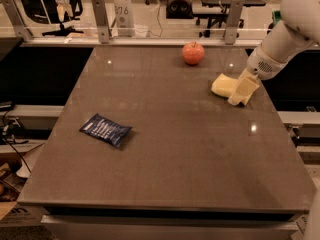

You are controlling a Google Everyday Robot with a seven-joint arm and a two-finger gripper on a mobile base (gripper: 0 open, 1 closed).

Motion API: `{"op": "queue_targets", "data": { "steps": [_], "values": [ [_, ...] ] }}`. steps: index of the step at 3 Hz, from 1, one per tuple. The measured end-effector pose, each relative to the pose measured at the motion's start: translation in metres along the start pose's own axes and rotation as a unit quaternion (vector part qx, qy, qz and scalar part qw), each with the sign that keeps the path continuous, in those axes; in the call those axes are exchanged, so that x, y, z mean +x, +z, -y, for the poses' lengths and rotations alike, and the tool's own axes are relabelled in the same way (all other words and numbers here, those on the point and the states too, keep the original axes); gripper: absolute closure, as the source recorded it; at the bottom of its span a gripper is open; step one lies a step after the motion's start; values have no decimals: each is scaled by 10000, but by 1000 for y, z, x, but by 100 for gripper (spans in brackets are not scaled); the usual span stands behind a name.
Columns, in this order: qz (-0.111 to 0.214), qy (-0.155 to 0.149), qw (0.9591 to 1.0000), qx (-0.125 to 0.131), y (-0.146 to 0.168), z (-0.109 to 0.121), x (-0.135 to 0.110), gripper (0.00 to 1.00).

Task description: Move sponge near rxbar blueberry

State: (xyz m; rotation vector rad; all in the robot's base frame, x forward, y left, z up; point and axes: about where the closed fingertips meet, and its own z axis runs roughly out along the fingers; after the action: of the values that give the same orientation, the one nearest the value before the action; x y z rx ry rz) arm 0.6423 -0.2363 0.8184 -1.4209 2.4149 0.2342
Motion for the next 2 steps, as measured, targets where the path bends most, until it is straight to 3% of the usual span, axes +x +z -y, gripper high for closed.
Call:
{"op": "queue_targets", "data": {
  "steps": [2],
  "values": [
    [53,-94,9999,-98,-10,-15,-18,86]
  ]
}}
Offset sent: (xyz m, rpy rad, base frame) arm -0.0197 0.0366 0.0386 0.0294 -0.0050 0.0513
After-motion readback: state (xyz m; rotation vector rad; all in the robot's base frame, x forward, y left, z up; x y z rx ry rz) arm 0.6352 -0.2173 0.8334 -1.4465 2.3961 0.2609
